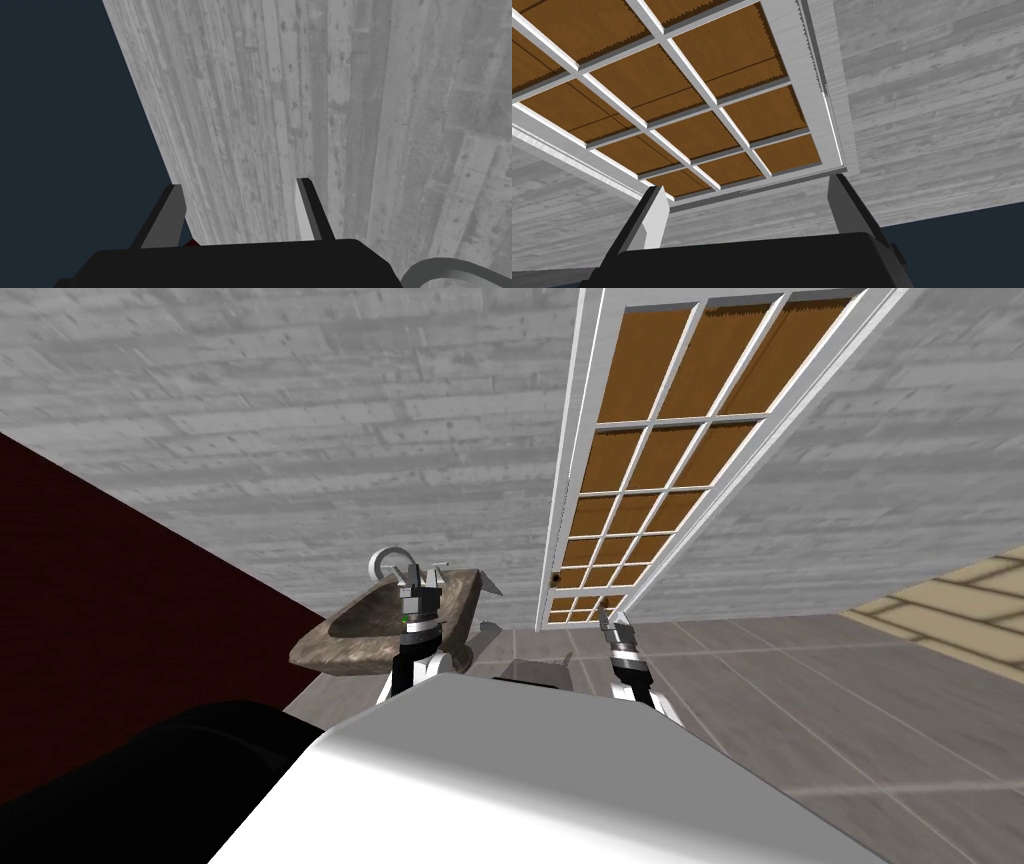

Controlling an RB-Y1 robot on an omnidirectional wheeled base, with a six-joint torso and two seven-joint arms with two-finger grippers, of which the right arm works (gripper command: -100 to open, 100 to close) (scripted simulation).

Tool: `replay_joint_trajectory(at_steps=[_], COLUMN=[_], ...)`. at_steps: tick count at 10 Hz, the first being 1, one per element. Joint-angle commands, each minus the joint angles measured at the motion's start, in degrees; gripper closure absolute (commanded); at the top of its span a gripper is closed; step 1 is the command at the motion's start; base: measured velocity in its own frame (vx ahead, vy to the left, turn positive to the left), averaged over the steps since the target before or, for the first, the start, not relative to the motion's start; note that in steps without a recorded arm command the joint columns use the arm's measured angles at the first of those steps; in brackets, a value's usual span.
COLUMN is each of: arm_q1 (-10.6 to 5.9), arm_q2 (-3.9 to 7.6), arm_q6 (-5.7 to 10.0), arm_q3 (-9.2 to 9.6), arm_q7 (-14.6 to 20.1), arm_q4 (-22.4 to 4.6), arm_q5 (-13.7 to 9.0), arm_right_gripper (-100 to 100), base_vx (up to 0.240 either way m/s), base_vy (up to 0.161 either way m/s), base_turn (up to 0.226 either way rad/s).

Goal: Pull the door open

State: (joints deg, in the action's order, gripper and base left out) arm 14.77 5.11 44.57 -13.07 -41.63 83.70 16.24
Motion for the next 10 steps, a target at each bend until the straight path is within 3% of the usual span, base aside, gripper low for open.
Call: replay_joint_trajectory(at_steps=[1,10], arm_q1=[-0.66,-3.63], arm_q2=[-0.12,-1.12], arm_q6=[0.34,2.75], arm_q3=[-0.73,-5.07], arm_q7=[-1.84,-11.65], arm_q4=[-2.30,-15.42], arm_q5=[0.95,6.31], arm_right_gripper=[-100,-100], base_vx=[0.096,0.117], base_vy=[0.001,-0.005], base_turn=[0.107,0.097])
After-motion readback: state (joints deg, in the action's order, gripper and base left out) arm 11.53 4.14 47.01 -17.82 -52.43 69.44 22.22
